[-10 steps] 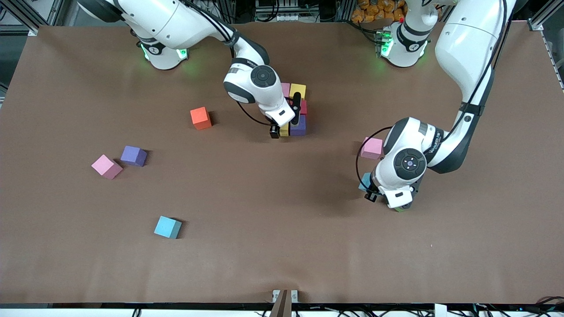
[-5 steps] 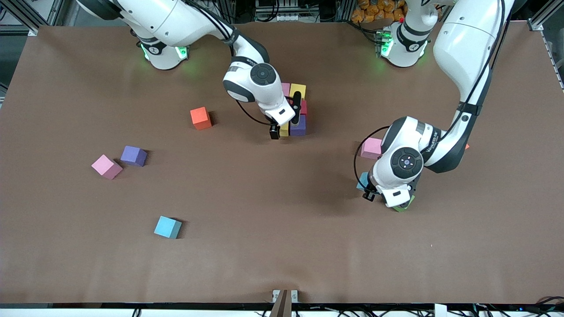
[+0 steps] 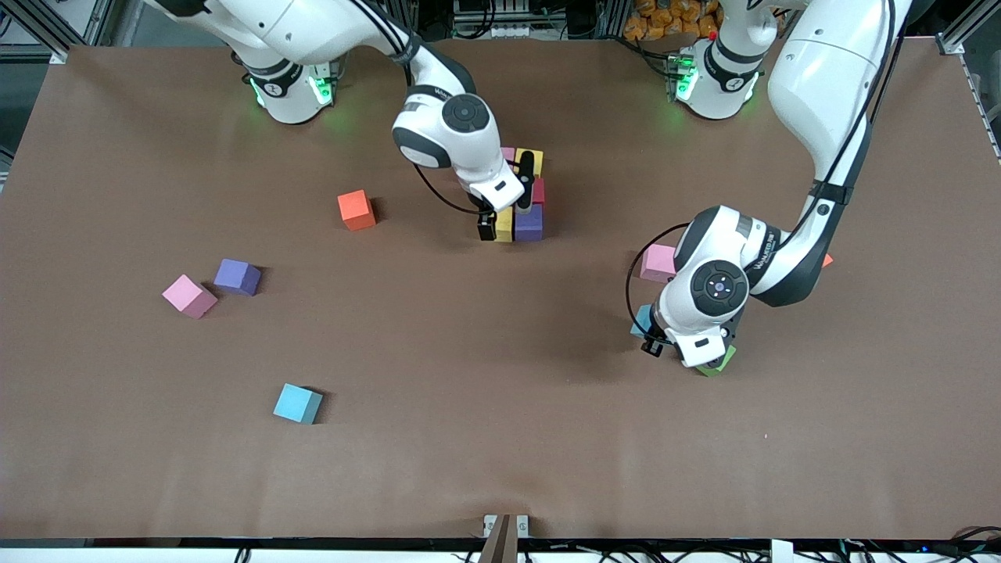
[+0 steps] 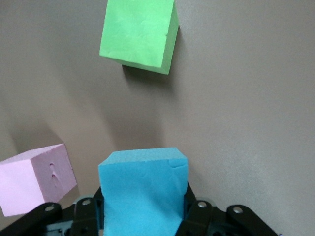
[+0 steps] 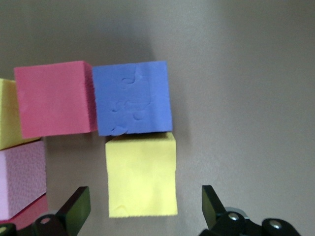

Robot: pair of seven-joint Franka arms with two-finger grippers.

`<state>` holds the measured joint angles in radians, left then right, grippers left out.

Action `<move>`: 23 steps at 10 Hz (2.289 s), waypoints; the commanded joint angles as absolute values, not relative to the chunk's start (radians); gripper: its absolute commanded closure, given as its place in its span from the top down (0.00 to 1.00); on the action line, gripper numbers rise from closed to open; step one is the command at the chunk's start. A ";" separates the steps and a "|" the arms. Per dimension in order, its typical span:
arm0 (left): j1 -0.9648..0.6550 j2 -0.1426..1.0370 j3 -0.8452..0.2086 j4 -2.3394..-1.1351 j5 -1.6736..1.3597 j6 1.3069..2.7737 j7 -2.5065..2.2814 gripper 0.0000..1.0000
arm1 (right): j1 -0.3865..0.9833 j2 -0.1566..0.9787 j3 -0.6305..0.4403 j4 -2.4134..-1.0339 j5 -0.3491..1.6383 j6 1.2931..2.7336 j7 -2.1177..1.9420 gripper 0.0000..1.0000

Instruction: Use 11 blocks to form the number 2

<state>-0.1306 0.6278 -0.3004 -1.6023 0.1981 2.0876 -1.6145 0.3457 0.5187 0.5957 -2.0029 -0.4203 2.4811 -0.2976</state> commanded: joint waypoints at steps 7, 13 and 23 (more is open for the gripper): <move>-0.147 0.600 -0.308 -1.623 0.176 2.086 -1.672 0.00 | 0.002 0.276 0.681 -2.043 -0.394 2.303 -0.287 1.00; -0.335 0.604 -0.341 -1.624 0.183 2.083 -2.058 0.00 | -0.391 0.392 0.672 -1.879 -0.408 2.290 -0.543 1.00; -0.704 0.646 -0.353 -1.539 0.091 2.062 -2.537 0.00 | -0.331 0.790 0.552 -1.505 -0.491 2.385 -0.801 1.00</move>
<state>-0.6914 0.6287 -0.3630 -1.5853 0.1158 2.0781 -2.5185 -0.3554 0.7449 0.5583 -1.5786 -0.4695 2.4075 -0.7824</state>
